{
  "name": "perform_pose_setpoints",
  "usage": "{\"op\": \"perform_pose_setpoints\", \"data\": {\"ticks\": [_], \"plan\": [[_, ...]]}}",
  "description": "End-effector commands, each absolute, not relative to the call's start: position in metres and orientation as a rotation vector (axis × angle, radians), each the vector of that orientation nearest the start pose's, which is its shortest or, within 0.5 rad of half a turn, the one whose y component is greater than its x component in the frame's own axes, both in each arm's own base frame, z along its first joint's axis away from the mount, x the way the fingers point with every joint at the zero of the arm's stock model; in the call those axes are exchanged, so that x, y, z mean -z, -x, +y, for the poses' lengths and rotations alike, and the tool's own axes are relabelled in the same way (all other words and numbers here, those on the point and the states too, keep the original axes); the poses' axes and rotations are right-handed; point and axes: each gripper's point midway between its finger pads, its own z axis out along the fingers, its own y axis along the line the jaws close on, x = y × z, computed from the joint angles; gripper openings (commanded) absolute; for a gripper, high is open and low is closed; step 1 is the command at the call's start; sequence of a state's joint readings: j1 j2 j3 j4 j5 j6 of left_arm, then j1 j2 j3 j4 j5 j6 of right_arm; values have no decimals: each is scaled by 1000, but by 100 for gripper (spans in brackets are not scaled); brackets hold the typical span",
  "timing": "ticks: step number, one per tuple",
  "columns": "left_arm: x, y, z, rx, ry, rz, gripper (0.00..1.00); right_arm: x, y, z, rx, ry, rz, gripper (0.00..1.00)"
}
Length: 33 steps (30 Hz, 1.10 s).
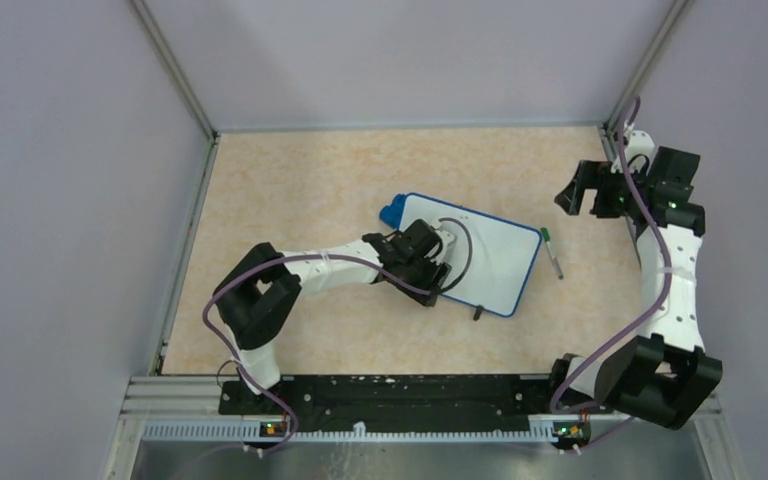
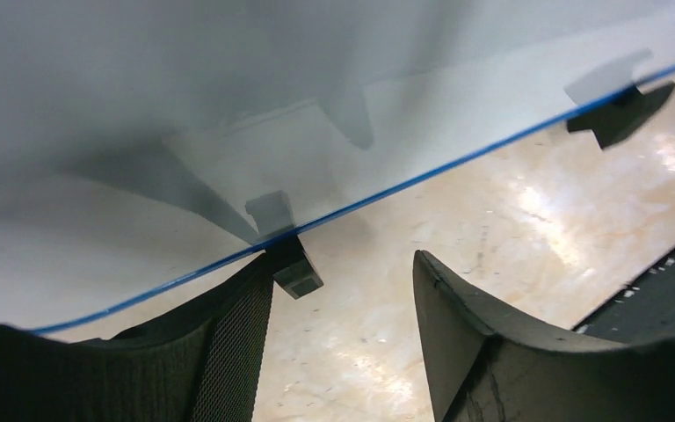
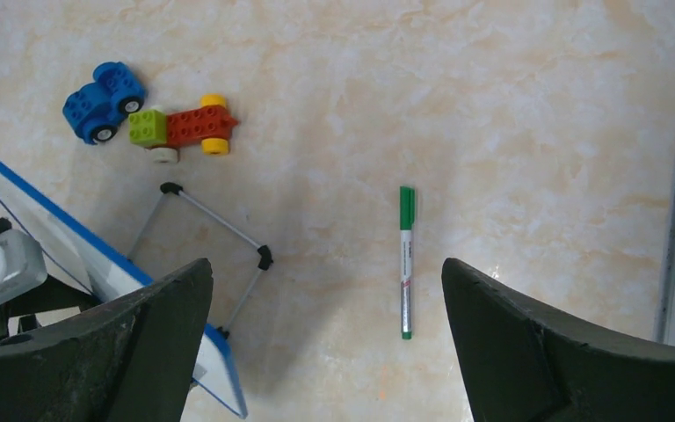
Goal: Write a sentence on the whiteboard
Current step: Move the whiteboard to the corner of the board.
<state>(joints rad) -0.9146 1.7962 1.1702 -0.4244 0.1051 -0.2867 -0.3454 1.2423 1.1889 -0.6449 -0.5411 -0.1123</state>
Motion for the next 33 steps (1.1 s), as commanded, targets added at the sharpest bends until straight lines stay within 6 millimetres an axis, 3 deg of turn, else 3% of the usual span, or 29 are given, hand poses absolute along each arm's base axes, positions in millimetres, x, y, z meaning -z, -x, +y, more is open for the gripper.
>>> {"op": "perform_pose_setpoints", "data": {"ticks": [1, 8, 15, 19, 27, 31, 33], "plan": [[-67, -220, -384, 750, -920, 2459, 66, -277, -316, -22, -311, 173, 2104, 99], [-82, -221, -411, 860, -968, 2389, 72, -279, -276, -9, -309, 282, 2172, 98], [-115, -217, -389, 871, -994, 2376, 75, -252, -238, 9, -396, 412, 2302, 89], [-134, -214, -378, 910, -970, 2386, 74, -241, -226, 34, -422, 498, 2358, 84], [-205, -279, -336, 1026, -647, 2311, 74, -221, -222, 93, -511, 640, 2390, 80], [-256, -309, -313, 953, -559, 2197, 73, -225, -221, 138, -611, 731, 2312, 79], [-286, -334, -289, 919, -442, 2140, 74, -226, -229, 157, -569, 661, 2289, 69]]}}
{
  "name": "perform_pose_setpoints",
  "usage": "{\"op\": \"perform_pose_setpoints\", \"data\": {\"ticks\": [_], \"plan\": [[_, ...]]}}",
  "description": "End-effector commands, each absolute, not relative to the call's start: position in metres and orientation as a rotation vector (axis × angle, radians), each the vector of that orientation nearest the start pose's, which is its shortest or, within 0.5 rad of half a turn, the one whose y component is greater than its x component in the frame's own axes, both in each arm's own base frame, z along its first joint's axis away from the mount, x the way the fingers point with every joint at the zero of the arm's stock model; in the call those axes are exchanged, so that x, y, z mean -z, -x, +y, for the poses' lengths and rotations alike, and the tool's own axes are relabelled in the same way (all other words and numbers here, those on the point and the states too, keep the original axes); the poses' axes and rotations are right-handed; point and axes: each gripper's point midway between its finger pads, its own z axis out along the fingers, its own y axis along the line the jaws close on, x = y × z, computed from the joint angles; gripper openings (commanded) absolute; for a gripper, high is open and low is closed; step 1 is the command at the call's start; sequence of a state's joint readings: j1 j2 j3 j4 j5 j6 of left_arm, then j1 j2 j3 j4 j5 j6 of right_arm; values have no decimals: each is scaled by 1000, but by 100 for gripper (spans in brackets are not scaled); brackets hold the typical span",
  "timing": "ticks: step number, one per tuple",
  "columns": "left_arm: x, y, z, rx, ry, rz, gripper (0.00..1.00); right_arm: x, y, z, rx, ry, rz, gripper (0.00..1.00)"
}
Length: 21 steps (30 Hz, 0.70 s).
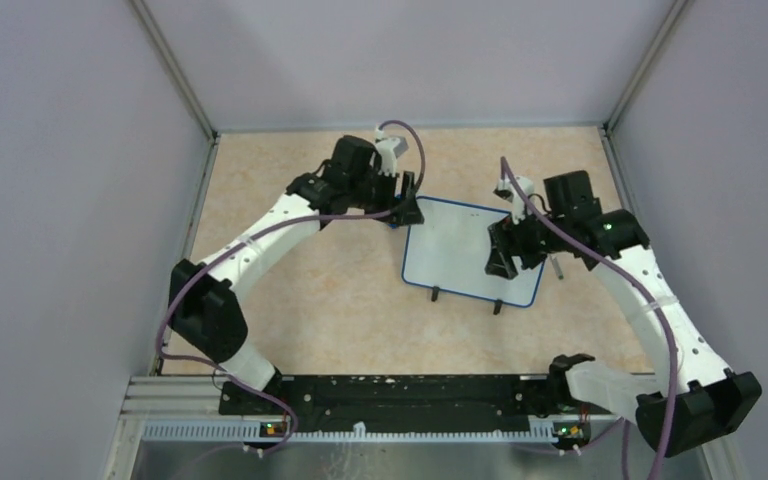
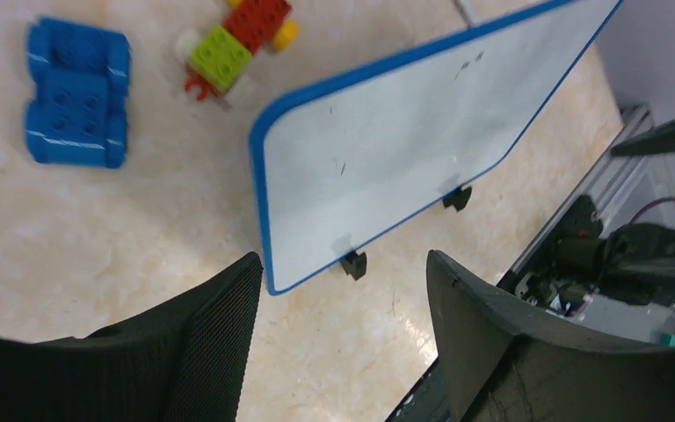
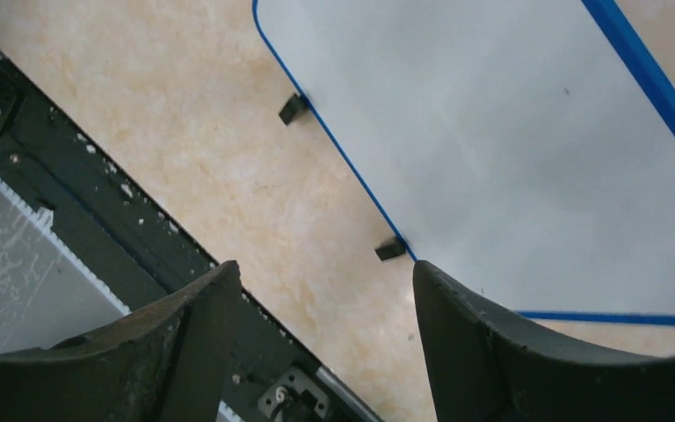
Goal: Write a sentence on the whiteboard
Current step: Move the whiteboard to the corner of the board.
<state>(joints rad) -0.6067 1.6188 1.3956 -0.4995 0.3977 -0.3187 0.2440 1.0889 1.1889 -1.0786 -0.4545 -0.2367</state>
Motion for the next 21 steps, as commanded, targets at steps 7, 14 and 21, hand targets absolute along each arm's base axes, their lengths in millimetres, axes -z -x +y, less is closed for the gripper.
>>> {"op": "perform_pose_setpoints", "data": {"ticks": [7, 14, 21], "plan": [[-347, -399, -175, 686, -22, 1970, 78, -202, -233, 224, -515, 572, 2311, 68], [-358, -400, -129, 618, 109, 1908, 80, -153, -219, 265, -423, 569, 2351, 73], [-365, -394, -117, 612, 140, 1870, 80, -95, -211, 270, -382, 534, 2512, 68]]}}
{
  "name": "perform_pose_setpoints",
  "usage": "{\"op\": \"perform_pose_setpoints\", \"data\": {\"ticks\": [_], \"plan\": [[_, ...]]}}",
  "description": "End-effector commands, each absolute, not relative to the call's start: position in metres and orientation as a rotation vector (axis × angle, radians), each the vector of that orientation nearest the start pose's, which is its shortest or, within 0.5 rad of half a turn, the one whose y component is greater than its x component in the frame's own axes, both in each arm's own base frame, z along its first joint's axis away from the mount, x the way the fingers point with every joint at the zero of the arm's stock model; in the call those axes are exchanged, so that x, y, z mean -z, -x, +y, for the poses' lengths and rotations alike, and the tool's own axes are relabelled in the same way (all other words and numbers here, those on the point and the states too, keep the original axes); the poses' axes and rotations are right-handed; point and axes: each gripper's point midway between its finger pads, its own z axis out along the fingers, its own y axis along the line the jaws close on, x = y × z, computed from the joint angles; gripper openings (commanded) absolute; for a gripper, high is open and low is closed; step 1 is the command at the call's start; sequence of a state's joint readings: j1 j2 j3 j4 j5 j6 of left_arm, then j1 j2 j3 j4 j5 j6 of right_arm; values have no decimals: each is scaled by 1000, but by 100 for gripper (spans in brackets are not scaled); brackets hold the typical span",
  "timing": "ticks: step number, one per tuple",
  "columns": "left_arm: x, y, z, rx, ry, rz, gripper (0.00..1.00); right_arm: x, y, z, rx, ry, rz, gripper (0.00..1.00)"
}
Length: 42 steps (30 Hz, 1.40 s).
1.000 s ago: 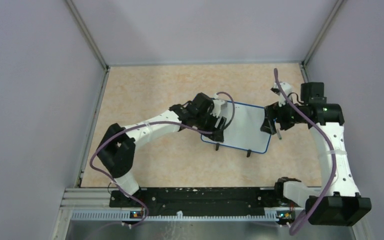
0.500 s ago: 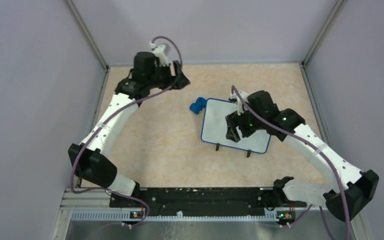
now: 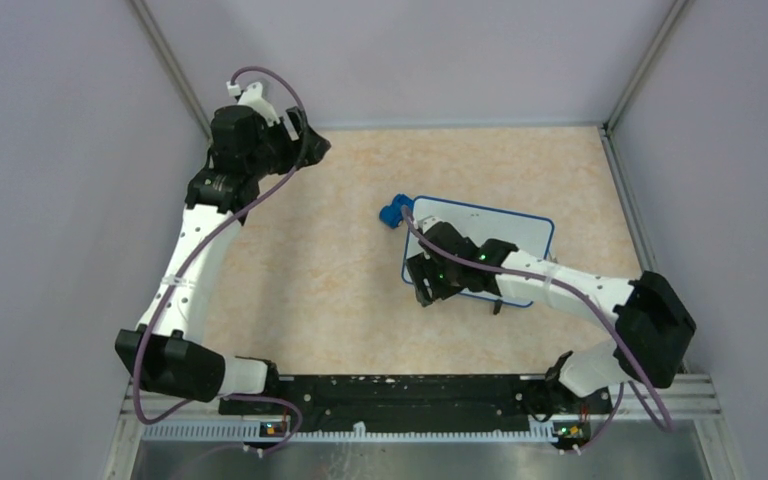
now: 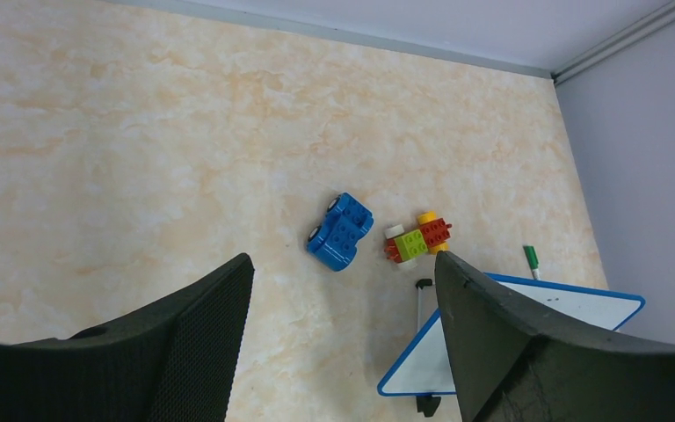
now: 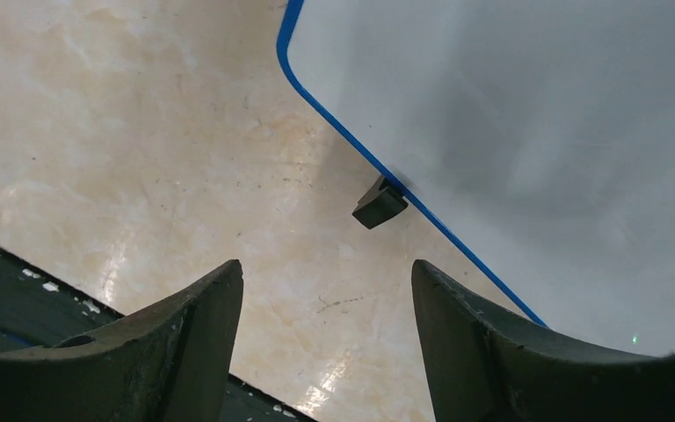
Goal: Write a sentence on the whiteboard
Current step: Move the whiteboard to the corner of the board.
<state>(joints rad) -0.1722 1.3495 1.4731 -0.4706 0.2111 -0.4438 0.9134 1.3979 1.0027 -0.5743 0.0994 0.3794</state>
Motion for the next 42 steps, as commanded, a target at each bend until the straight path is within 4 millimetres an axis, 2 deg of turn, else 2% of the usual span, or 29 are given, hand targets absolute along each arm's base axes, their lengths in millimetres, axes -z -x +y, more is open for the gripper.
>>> {"op": "perform_pose_setpoints", "data": {"ticks": [1, 4, 9, 13, 20, 28, 31, 38, 42], "plan": [[-367, -393, -116, 610, 143, 1866, 80, -89, -210, 269, -376, 528, 2529, 69], [-373, -391, -117, 625, 139, 1852, 81, -75, -211, 266, -338, 498, 2558, 69], [-376, -392, -119, 645, 137, 1848, 83, -66, -216, 271, -297, 465, 2598, 67], [-376, -395, -121, 656, 139, 1848, 83, -54, -218, 273, -270, 450, 2627, 61], [-371, -396, -124, 667, 136, 1860, 84, -54, -229, 269, -195, 422, 2600, 53], [-371, -396, -125, 676, 134, 1865, 85, -46, -245, 263, -126, 379, 2615, 51], [-371, -394, -126, 682, 124, 1866, 84, -48, -251, 264, -132, 368, 2611, 41], [-368, -394, -127, 684, 120, 1872, 84, -46, -249, 257, -131, 407, 2589, 30], [-368, -394, -127, 683, 116, 1872, 84, -50, -244, 261, -192, 474, 2581, 14]]}}
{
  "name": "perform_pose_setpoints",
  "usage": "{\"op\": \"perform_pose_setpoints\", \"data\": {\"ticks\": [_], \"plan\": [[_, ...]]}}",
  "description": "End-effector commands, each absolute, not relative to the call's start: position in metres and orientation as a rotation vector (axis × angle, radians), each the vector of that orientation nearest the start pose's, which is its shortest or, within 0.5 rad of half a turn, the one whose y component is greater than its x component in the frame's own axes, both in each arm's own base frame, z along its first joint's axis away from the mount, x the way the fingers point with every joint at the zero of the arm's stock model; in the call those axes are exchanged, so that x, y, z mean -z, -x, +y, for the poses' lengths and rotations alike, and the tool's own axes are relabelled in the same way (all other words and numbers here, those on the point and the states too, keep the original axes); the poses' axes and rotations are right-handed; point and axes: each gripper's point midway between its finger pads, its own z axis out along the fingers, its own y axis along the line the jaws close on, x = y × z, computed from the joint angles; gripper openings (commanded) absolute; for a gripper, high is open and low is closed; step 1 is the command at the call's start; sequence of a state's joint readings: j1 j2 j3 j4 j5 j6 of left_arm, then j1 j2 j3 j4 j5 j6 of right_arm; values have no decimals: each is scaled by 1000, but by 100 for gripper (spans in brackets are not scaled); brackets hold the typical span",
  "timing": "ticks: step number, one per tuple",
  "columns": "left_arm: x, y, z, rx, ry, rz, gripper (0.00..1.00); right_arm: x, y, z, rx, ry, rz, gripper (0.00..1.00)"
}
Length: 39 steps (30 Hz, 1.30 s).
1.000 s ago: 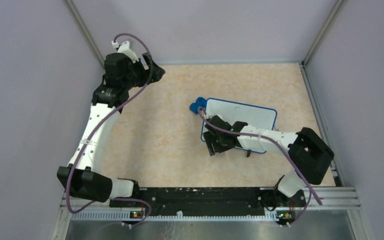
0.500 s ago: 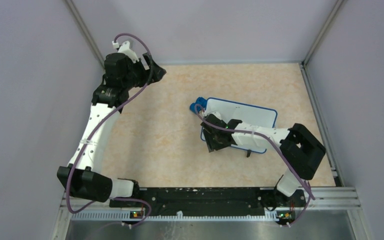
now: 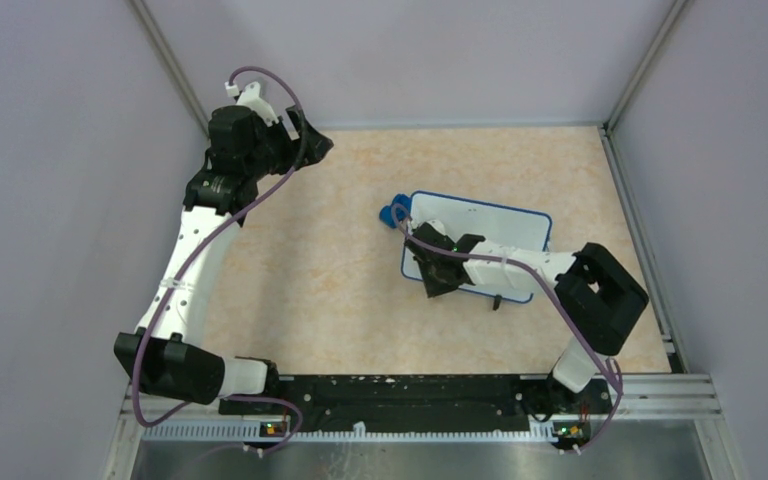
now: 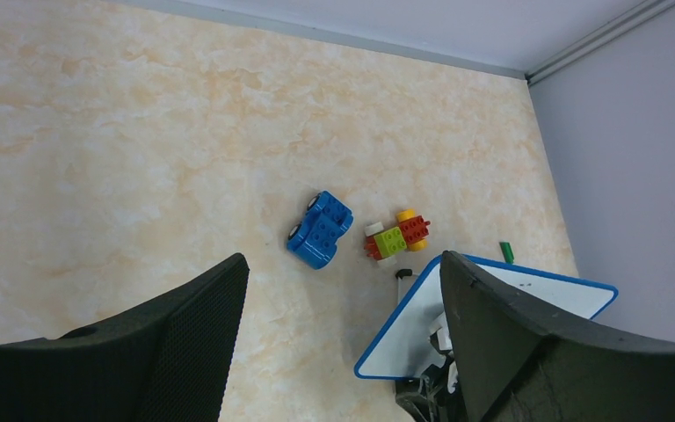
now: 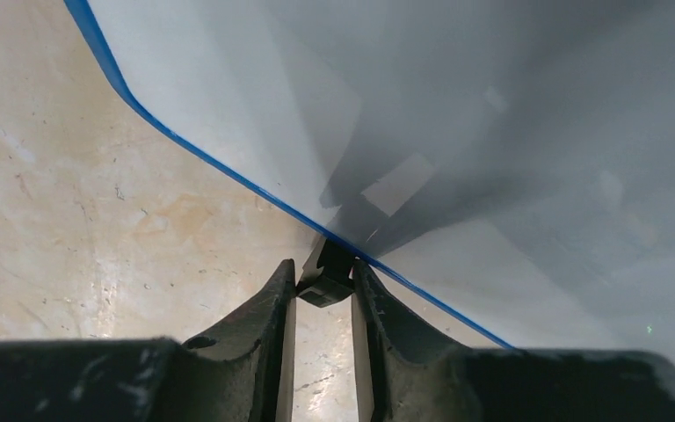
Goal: Write a sentence on the whiteboard
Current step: Move the whiteboard to the corner of the board.
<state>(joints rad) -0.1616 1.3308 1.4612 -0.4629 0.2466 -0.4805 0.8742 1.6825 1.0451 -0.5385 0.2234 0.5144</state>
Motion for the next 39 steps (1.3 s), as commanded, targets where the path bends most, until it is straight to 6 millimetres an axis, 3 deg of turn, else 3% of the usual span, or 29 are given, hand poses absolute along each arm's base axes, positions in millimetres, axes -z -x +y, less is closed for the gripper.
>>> {"op": "perform_pose_setpoints", "data": {"ticks": [1, 9, 17, 22, 27, 34, 39], "plan": [[-368, -394, -127, 682, 115, 1871, 84, -51, -241, 263, -217, 490, 2579, 10], [-372, -391, -127, 679, 101, 1859, 85, -59, -212, 275, -347, 671, 2523, 0], [-374, -390, -126, 674, 86, 1851, 86, -60, -172, 294, -459, 974, 2444, 0], [-375, -391, -125, 668, 81, 1843, 91, -64, -157, 305, -484, 1140, 2361, 0], [-377, -394, -124, 668, 78, 1838, 93, -63, -148, 310, -448, 1267, 2285, 0], [-374, -396, -123, 667, 75, 1838, 95, -65, -159, 322, -386, 1309, 2187, 0], [-372, -397, -123, 665, 75, 1841, 96, -63, -145, 327, -399, 1389, 2159, 0]]}}
